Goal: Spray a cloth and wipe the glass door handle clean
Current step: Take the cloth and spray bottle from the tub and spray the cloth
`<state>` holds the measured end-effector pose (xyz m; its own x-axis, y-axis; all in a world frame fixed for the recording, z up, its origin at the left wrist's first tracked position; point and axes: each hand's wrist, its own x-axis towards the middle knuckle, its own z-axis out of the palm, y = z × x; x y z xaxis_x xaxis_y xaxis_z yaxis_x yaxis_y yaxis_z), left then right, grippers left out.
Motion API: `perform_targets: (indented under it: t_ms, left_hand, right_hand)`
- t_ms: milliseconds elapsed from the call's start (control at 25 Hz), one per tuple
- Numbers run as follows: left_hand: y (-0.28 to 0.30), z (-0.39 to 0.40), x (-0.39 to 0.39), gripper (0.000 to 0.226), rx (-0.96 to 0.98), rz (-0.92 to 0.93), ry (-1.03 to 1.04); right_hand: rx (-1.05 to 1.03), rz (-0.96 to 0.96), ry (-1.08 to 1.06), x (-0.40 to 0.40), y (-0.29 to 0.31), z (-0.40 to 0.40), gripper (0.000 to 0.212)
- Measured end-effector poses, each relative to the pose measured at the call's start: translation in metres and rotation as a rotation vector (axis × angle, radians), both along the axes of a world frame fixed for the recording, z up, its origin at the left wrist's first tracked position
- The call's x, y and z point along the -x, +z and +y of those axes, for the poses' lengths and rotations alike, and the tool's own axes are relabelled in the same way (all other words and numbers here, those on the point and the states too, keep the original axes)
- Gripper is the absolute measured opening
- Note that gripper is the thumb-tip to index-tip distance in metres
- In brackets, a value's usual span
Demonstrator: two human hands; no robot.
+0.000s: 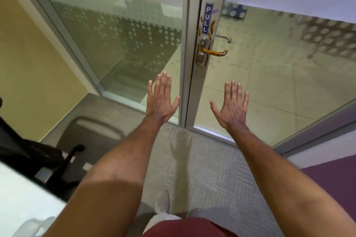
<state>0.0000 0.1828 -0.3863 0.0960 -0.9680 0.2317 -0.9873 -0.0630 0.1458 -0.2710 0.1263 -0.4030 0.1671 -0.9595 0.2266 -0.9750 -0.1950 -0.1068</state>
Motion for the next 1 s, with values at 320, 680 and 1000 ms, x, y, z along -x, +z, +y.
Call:
perform_targets:
  t_ms: [320, 680, 1000]
  left_hand:
    - [-0.074, 0.143, -0.029, 0.084, -0.205, 0.041, 0.265]
    - [-0.104, 0.307, -0.068, 0.081, -0.216, 0.095, 0.557]
    - [-0.141, 0.469, -0.086, 0.077, -0.214, 0.217, 0.673]
  right_hand:
    - [-0.13, 0.005, 0.284, -0.071, -0.06, 0.067, 0.092]
    - [-0.243, 0.033, 0.587, -0.182, -0.091, 0.161, 0.092]
    - [-0.28, 0.037, 0.791, -0.275, -0.114, 0.28, 0.094]
